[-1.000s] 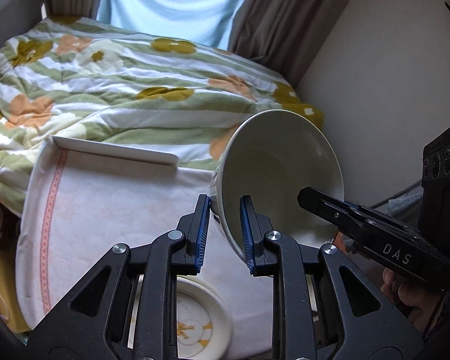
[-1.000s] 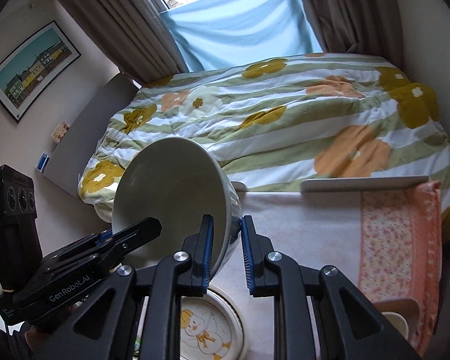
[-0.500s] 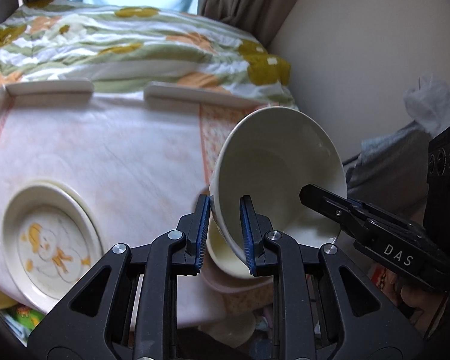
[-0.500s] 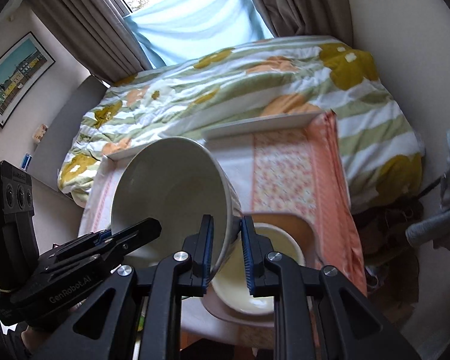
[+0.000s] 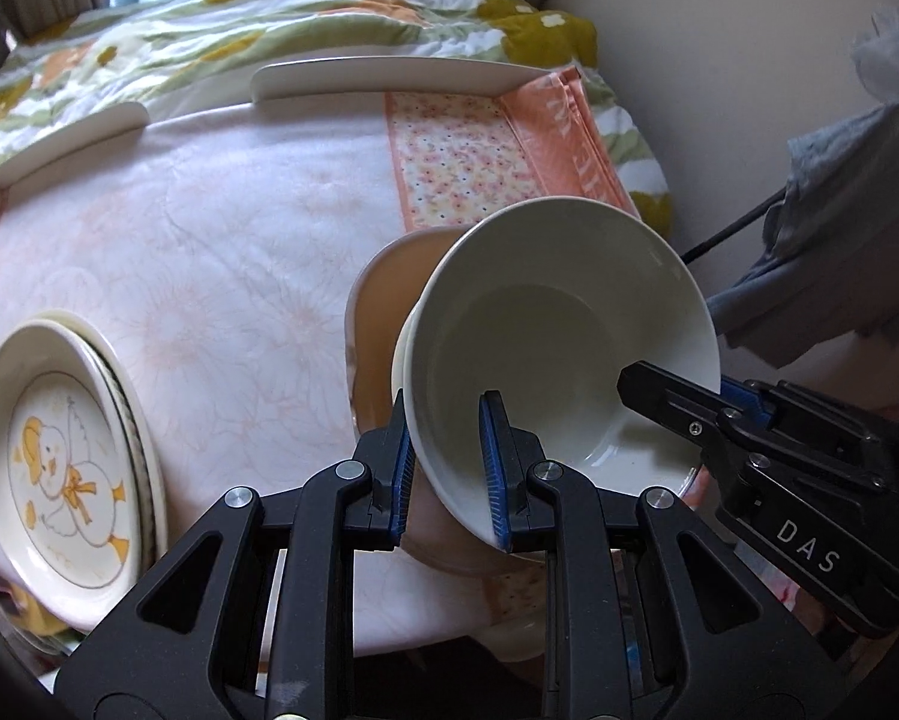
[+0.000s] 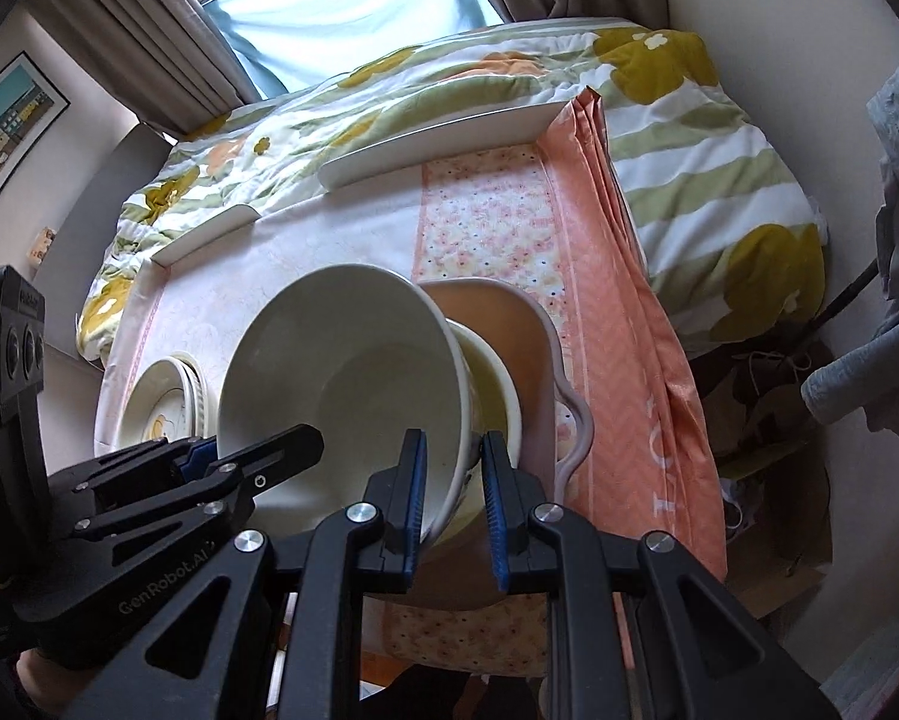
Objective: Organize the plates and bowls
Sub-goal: 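Carry the white bowl with both grippers and lower it into the cream bowl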
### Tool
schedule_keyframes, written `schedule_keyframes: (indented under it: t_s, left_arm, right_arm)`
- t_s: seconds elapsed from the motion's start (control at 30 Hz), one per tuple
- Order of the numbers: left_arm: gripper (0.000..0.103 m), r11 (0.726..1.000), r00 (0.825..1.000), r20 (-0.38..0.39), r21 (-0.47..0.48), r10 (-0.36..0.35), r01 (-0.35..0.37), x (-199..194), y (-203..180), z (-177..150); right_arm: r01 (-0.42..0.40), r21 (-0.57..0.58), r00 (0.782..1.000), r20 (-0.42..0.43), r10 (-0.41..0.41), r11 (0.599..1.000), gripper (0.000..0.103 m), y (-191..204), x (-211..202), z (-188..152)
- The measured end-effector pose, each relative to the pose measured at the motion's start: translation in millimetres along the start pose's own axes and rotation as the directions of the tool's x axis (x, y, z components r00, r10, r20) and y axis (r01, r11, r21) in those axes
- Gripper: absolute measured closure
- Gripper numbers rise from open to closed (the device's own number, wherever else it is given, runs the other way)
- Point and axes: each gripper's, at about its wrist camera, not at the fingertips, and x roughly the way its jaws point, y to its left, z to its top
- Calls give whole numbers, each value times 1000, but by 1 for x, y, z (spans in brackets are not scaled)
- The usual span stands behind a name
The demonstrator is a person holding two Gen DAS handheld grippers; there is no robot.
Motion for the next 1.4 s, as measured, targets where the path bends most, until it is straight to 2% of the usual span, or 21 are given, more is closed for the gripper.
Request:
schedule_keyframes:
  t_s: [0.13,0.3,0.67,0.93,1.4]
  left_arm:
    - [85,996,998,16,69,63,-64,3,-11,2]
    - [85,989,995,5,116,97,-97,7,-19,2]
    - [85,975,988,18,156,156,-157,6,-28,0]
    - [85,953,972,44,189,232,-236,6,-30,-1]
    - [85,959,972,49,158,230,-235,3,-20,-1]
  right_arm:
    - [43,-38,999,18,-43,998,86,2,3,-6]
    - [54,-29,998,23,-53,998,86,-5,3,-6]
    - [87,-58,996,27,-86,995,86,0,5,-11]
    - [107,-72,994,30,-105,992,86,4,4,-13]
    - [108,-78,993,60,-103,991,86,7,-2,-15]
